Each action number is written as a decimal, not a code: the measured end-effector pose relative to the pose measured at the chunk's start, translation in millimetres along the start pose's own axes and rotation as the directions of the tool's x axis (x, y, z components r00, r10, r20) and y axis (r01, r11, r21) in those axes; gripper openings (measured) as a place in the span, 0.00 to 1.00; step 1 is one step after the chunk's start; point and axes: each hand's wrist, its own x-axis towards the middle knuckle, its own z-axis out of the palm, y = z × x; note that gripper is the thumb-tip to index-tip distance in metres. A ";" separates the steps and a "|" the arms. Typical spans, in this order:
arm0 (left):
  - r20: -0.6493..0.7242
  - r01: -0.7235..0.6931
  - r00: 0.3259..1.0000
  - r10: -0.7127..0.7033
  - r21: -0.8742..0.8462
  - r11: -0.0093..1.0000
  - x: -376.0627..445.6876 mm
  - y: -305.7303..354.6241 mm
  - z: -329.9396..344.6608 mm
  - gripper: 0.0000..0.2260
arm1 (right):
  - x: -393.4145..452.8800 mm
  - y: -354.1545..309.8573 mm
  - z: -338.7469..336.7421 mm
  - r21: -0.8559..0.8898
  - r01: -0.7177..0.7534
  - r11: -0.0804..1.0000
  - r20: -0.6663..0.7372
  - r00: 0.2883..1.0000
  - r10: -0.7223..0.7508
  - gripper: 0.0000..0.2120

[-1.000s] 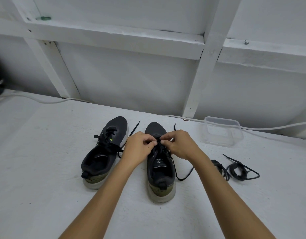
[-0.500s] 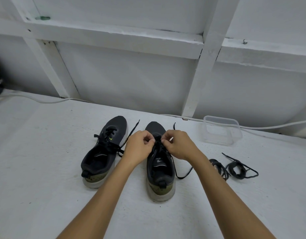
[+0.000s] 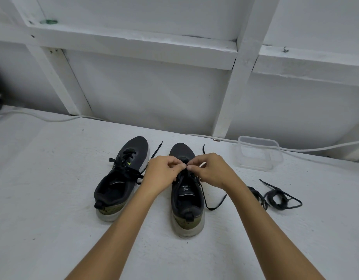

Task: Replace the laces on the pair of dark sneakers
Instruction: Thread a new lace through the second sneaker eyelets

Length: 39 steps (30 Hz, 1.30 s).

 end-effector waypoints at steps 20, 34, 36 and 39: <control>-0.050 0.092 0.994 -0.095 -0.053 0.994 -7.1 -14.2 12.5 0.04 | -10.2 10.0 9.1 0.187 -0.101 0.977 -0.061 0.992 0.114 0.05; 0.328 0.116 0.942 -0.067 -0.132 0.984 -19.4 -2.2 -20.3 0.11 | -16.4 3.1 -6.8 0.110 -0.053 0.992 0.089 0.995 0.043 0.07; 0.330 0.112 0.941 -0.069 -0.112 0.987 -16.0 -0.6 -19.1 0.13 | -14.3 0.9 -5.9 0.073 -0.043 0.996 0.094 0.995 0.036 0.05; 0.242 0.101 0.967 -0.076 -0.092 0.991 -11.2 2.9 -15.4 0.10 | -9.9 -4.4 -5.2 0.012 -0.036 0.999 0.107 0.994 0.035 0.06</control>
